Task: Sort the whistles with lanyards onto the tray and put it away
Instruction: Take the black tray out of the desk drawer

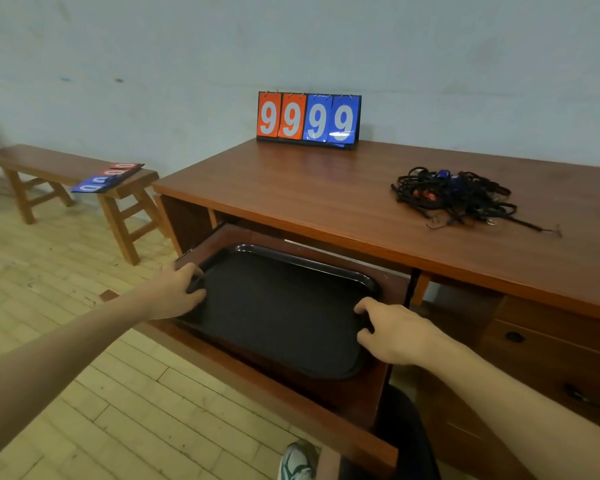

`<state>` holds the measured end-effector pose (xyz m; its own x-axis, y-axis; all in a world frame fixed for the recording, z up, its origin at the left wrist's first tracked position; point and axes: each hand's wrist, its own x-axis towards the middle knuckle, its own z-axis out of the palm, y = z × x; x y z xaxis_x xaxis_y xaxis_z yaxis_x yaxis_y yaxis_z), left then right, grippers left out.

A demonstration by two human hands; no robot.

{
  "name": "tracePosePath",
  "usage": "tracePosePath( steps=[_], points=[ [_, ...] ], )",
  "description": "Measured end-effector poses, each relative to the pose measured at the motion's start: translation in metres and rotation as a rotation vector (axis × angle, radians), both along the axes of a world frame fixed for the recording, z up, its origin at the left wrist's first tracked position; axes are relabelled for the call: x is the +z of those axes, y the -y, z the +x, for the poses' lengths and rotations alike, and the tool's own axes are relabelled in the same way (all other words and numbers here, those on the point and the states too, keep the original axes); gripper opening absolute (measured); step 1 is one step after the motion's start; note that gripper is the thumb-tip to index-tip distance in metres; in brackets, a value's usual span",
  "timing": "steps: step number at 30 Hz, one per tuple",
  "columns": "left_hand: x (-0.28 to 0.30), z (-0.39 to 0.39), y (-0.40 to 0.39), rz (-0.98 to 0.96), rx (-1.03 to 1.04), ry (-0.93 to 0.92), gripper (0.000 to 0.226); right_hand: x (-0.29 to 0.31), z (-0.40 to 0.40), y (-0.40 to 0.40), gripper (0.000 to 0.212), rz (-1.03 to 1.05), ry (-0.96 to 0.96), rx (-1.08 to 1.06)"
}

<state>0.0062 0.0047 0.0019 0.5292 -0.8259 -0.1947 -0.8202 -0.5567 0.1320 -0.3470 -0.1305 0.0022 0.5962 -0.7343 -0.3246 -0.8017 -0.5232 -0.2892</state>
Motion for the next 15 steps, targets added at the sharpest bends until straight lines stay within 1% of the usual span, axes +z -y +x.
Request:
tracePosePath(
  steps=[2, 6, 10, 15],
  points=[
    [0.006, 0.000, -0.003, -0.051, 0.054, 0.017, 0.040, 0.007, 0.001, 0.000, 0.049, -0.013, 0.033, 0.009],
    [0.023, -0.004, -0.015, -0.073, 0.090, 0.067, 0.035, 0.018, 0.001, -0.006, 0.045, -0.050, 0.072, 0.045],
    [0.039, -0.010, -0.032, -0.121, 0.112, 0.101, 0.029, 0.030, -0.002, -0.019, 0.041, -0.147, 0.085, 0.077],
    [0.062, -0.016, -0.055, -0.166, 0.125, 0.090, 0.024, 0.049, -0.006, -0.038, 0.040, -0.228, 0.094, 0.110]
  ],
)
